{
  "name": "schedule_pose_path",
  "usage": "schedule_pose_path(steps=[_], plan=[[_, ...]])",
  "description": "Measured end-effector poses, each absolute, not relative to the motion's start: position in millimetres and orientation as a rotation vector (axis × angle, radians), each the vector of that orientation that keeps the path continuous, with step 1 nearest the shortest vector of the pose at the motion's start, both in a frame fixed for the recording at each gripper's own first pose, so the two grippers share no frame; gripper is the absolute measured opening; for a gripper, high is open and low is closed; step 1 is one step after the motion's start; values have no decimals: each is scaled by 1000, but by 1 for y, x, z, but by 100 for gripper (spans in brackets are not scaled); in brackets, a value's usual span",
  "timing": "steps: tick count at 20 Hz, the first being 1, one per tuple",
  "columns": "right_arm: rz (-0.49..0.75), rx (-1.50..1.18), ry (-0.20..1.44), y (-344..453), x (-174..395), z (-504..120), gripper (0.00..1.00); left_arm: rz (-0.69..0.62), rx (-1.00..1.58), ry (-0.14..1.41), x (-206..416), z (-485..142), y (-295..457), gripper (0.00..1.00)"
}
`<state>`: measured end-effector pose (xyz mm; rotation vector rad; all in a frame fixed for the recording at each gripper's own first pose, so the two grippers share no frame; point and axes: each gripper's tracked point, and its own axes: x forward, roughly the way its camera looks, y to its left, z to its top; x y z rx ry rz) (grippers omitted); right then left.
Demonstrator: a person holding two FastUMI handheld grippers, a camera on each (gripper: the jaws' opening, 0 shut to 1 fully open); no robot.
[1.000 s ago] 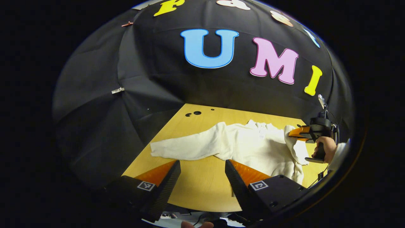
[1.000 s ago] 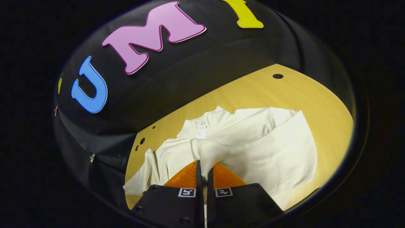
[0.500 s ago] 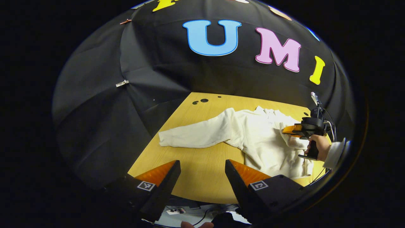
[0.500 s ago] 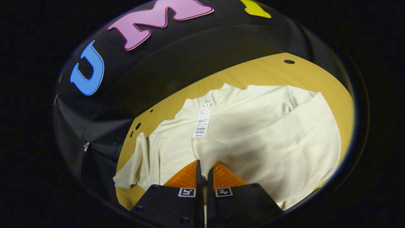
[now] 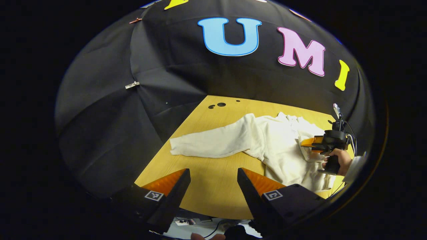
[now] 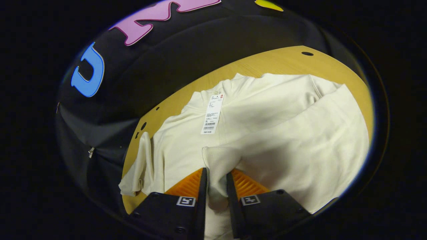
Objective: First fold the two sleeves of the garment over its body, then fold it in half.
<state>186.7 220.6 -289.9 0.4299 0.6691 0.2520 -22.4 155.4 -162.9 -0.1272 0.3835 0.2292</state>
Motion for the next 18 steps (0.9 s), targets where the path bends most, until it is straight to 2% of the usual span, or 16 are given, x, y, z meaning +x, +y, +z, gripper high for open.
schedule_pose_path(steps=[1,2,12,18], plan=[[245,410,645,212,185,-284,56,226,-129,385,-20,-166,156,93],[203,363,592,189,187,-275,71,222,-130,384,-15,-169,159,93],[32,216,476,54,159,-238,74,193,-148,377,55,-204,211,93],[-80,184,446,-29,126,-224,74,308,-261,431,95,-233,292,93]])
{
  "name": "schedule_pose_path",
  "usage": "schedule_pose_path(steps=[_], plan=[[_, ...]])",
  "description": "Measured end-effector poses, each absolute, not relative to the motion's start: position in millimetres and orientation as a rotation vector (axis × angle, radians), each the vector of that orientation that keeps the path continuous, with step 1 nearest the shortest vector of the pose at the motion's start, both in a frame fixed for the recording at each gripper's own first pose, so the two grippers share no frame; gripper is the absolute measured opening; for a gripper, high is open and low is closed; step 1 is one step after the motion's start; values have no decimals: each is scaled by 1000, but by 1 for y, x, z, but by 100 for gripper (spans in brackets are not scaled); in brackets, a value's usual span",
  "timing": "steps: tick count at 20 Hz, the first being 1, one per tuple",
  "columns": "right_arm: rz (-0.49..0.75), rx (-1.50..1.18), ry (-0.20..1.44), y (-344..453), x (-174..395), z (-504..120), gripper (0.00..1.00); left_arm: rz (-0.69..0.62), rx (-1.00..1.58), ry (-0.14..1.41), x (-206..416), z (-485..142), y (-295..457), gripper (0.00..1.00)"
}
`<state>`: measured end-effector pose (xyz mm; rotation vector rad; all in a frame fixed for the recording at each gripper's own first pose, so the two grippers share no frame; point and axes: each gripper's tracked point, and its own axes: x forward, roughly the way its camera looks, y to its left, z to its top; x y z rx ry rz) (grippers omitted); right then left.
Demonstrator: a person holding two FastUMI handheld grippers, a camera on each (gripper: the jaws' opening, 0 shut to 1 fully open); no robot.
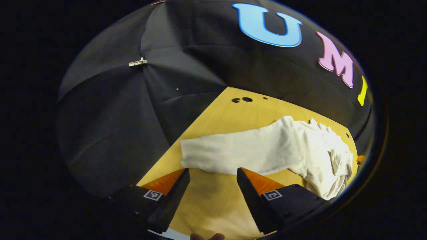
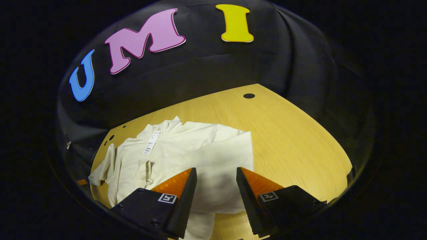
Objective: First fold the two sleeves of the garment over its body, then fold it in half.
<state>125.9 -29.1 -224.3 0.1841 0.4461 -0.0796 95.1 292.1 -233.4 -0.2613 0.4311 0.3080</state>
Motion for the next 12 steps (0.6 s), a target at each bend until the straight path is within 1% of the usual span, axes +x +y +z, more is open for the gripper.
schedule_pose_path(steps=[6,8,11,12], plan=[[-220,195,424,-105,71,-217,74,370,-245,540,133,-271,337,92],[-269,202,421,-128,35,-218,74,351,-250,562,146,-275,340,95],[-289,226,430,-131,-1,-225,74,307,-235,620,157,-286,331,95],[-289,236,434,-125,-12,-228,74,299,-234,613,158,-283,332,95]])
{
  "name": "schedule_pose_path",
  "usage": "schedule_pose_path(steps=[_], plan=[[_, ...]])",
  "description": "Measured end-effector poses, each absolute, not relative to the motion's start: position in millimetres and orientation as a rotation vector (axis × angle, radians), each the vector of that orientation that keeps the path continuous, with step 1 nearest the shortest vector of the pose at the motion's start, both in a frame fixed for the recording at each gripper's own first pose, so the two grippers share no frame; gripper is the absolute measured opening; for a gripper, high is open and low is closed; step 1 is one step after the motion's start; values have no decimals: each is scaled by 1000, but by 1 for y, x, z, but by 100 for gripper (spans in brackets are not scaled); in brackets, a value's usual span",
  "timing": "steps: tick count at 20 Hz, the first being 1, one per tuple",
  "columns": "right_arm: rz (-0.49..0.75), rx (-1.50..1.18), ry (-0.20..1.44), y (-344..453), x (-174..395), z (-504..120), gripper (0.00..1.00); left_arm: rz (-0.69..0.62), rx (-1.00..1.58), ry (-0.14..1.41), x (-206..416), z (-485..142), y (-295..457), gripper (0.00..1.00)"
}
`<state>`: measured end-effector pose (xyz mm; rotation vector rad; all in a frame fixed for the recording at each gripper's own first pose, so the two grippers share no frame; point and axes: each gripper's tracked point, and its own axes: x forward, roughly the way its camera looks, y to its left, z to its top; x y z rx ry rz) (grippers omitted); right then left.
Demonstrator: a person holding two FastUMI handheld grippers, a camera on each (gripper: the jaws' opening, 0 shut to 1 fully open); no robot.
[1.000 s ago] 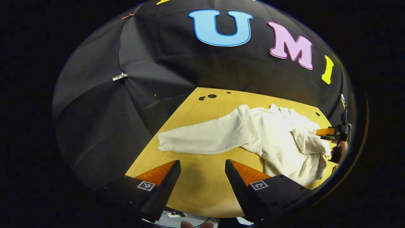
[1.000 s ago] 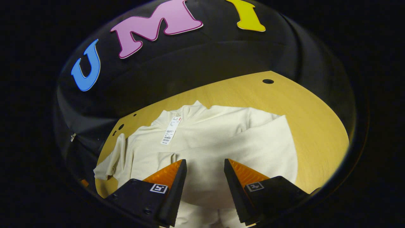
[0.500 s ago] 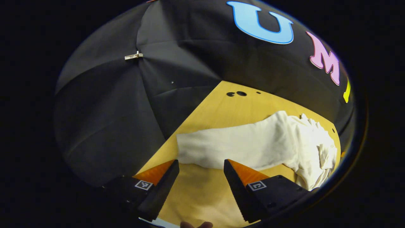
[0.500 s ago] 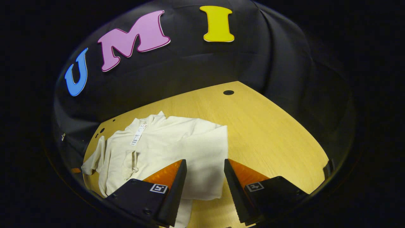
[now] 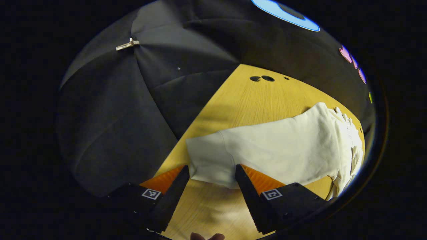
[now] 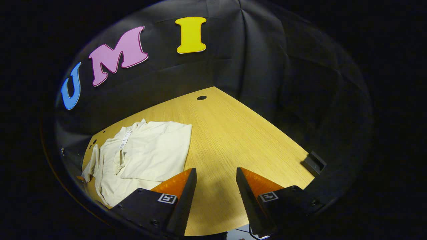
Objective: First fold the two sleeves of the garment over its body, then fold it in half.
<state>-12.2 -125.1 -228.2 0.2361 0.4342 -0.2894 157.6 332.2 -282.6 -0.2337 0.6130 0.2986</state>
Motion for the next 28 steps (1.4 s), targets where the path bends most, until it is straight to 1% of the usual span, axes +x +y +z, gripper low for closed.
schedule_pose_path(steps=[4,5,6,8,10,11,12,14,18,19,20,22,25,27,28], plan=[[-263,278,441,-94,-48,-229,74,272,-236,656,160,-284,331,93],[-250,294,442,-82,-55,-228,74,261,-219,673,160,-284,328,90],[-234,309,441,-71,-63,-226,74,237,-202,682,164,-283,323,84],[-197,338,448,-48,-73,-224,74,186,-173,697,167,-282,313,59],[-148,370,470,-25,-80,-221,74,184,-167,692,172,-278,310,34],[-125,373,473,-15,-82,-218,74,198,-160,693,172,-276,310,23],[-99,367,475,-7,-81,-214,74,207,-153,698,171,-275,307,16],[-56,352,473,8,-77,-206,74,201,-141,692,169,-268,295,10],[5,337,467,26,-67,-195,74,154,-132,554,172,-219,254,7],[18,332,470,29,-65,-195,74,132,-141,524,171,-205,239,2],[26,325,475,30,-63,-196,74,107,-150,495,171,-191,225,7],[45,327,485,32,-61,-196,74,57,-166,450,173,-168,195,7],[74,334,504,35,-53,-199,74,-49,-174,384,170,-125,124,7],[94,334,517,36,-47,-202,74,-109,-168,362,169,-108,82,7],[103,333,523,36,-44,-203,69,-138,-162,356,170,-102,61,7]])
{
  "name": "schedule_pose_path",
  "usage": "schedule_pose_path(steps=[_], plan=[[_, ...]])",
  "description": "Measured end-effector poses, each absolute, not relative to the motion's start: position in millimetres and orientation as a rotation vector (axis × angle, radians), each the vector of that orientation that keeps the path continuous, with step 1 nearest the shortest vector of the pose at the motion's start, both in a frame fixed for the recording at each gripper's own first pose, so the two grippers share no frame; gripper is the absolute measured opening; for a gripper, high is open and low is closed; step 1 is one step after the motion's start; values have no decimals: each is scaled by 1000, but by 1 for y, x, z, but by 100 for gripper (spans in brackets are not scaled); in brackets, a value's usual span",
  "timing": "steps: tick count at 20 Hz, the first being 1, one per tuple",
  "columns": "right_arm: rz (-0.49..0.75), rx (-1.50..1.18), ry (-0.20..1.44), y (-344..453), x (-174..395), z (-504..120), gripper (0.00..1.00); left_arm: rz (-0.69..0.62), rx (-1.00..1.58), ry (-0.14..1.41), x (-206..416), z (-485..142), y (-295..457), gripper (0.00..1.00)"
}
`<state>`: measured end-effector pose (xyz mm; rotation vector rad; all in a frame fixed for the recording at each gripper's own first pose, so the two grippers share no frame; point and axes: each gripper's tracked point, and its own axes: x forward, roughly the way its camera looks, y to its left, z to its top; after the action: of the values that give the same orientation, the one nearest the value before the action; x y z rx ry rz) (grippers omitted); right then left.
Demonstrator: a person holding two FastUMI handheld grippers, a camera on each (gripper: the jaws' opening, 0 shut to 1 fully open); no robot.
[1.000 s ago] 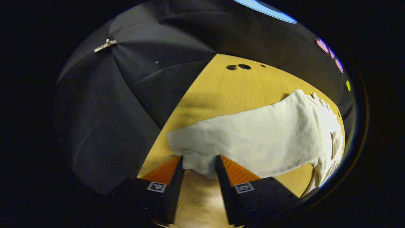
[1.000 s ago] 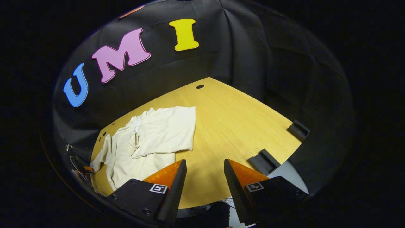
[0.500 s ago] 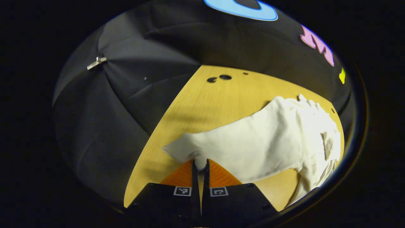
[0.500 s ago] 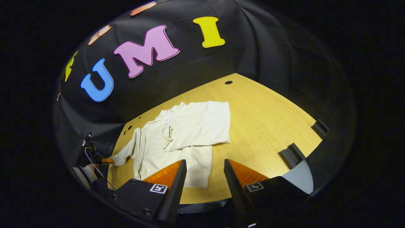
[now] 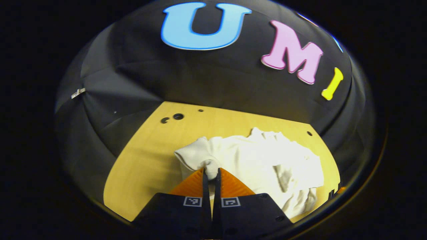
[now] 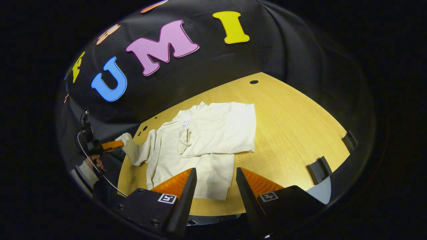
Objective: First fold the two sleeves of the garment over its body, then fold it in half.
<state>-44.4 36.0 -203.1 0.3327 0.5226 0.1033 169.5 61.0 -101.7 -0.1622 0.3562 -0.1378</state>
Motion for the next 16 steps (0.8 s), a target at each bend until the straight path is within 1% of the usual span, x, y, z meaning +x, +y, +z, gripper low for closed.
schedule_pose_path(steps=[1,3,7,10,11,12,16], plan=[[111,329,526,36,-42,-205,74,-168,-153,352,170,-97,38,7],[129,319,541,35,-37,-211,74,-231,-124,350,172,-93,-8,7],[147,326,561,32,-32,-218,74,-304,-117,379,174,-101,-73,7],[150,337,572,28,-28,-224,74,-331,-98,398,180,-111,-109,6],[153,341,582,26,-26,-227,74,-336,-93,407,181,-116,-119,2],[158,345,590,26,-27,-229,74,-337,-85,418,183,-121,-128,7],[170,354,623,24,-25,-239,74,-347,-48,471,188,-150,-159,7]])
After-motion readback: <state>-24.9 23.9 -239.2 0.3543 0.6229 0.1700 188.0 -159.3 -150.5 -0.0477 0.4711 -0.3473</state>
